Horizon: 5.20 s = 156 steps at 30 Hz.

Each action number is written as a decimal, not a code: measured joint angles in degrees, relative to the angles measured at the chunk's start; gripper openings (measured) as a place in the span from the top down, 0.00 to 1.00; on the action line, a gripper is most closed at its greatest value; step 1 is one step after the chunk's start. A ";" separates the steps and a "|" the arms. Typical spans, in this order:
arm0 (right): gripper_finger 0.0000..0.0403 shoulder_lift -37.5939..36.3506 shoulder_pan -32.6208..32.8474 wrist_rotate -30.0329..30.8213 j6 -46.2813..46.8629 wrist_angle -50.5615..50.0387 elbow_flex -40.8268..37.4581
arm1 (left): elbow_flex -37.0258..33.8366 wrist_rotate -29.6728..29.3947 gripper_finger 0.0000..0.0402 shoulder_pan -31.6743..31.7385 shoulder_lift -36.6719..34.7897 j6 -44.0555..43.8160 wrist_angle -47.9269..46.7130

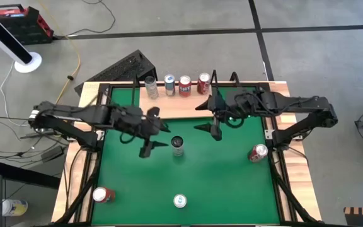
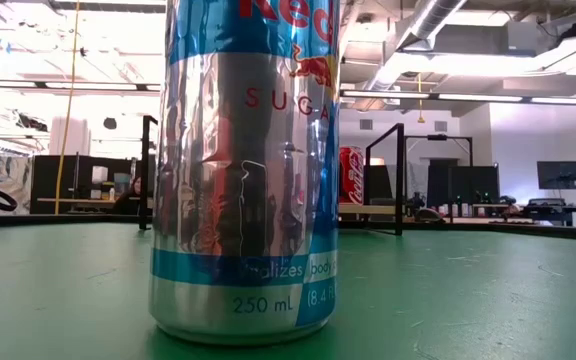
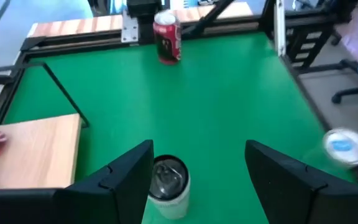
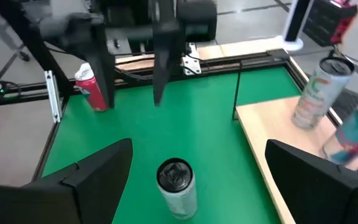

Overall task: Place canned beverage on shelf
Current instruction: Put the white soda can on the shelf aligned with the other white soda can

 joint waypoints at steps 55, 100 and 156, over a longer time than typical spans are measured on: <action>0.03 0.03 3.29 9.65 -3.44 -9.32 0.01 | -9.02 0.63 0.28 4.20 18.97 -1.33 15.13; 0.03 0.12 -11.81 4.68 -6.36 0.47 0.01 | -0.35 24.45 0.42 47.52 9.34 35.94 -15.98; 0.03 0.12 -13.67 0.71 -7.40 1.02 0.01 | -2.95 22.51 0.17 50.62 10.20 35.29 -12.49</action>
